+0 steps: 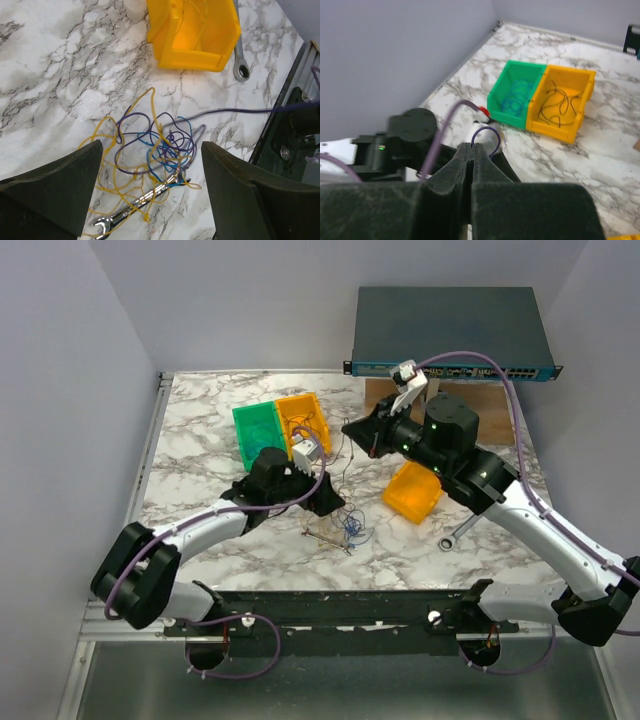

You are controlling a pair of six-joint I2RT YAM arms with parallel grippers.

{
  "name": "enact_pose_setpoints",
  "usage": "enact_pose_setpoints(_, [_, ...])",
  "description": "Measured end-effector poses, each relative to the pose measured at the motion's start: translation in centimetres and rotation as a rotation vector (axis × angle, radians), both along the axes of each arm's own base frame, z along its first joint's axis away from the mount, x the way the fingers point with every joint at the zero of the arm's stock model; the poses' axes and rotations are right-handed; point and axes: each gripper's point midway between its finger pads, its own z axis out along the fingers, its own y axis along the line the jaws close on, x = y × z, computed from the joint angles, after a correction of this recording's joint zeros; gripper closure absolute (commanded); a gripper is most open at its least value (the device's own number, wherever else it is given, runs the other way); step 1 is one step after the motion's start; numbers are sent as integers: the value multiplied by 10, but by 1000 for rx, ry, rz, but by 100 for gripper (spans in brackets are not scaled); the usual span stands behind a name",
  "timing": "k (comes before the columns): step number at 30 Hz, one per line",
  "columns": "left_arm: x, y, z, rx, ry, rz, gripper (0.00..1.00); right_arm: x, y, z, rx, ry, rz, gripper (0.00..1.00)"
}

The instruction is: Untangle the cables

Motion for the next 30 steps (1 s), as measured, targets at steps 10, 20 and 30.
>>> enact_pose_setpoints(10, [21, -21, -68, 189, 281, -16, 24, 2, -18, 96, 119, -153, -77, 99])
enact_pose_setpoints(20, [16, -7, -84, 265, 350, 36, 42, 5, -49, 204, 252, -340, -207, 99])
enact_pose_setpoints(30, [19, 37, -46, 172, 214, 209, 68, 14, -53, 215, 277, -374, -264, 99])
